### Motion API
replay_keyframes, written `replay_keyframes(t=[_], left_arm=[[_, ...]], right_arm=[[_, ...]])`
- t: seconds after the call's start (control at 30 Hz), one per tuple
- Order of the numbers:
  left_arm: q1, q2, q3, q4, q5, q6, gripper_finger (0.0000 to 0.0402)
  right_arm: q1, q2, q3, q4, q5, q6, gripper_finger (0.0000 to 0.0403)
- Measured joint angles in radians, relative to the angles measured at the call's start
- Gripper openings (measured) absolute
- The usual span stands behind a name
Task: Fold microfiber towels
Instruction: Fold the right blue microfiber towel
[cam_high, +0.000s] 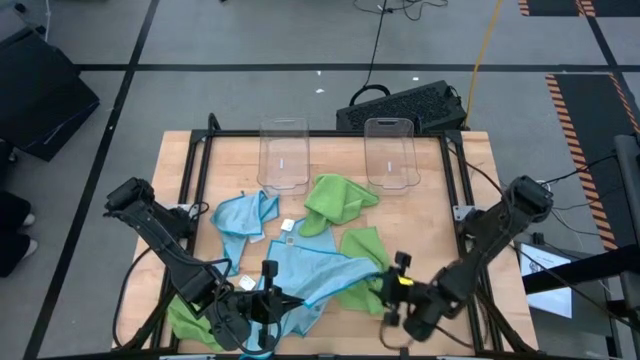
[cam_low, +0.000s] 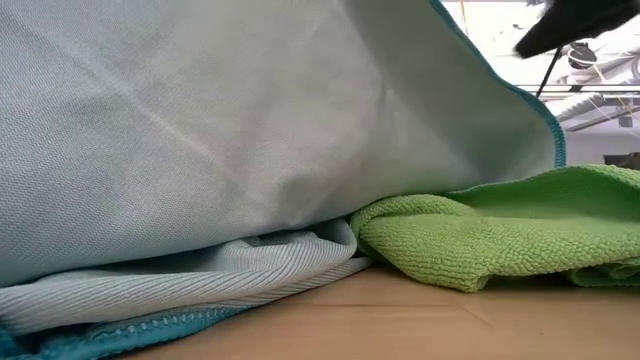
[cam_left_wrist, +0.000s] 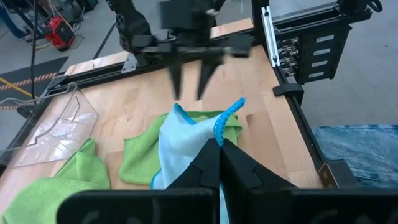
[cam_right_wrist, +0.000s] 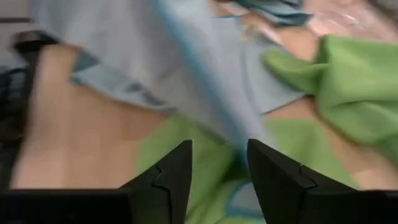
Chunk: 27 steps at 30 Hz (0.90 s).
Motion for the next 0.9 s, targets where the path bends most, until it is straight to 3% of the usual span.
replay_keyframes(t=[0.23, 0.47, 0.67, 0.9], left_arm=[[0.000, 0.000, 0.000, -0.003, 0.000, -0.013, 0.0003], [0.000, 0.000, 0.000, -0.003, 0.001, -0.013, 0.0003], [0.000, 0.001, 0.000, -0.004, 0.002, -0.015, 0.0003], [0.000, 0.001, 0.000, -0.004, 0.004, -0.015, 0.0004]], right_arm=[[0.103, 0.000, -0.151, 0.129, 0.072, 0.132, 0.0146], [0.081, 0.000, -0.306, 0.287, 0.071, 0.173, 0.0177], [0.037, 0.000, -0.343, 0.293, 0.068, 0.217, 0.0212], [0.002, 0.000, -0.345, 0.320, -0.016, 0.225, 0.0207]])
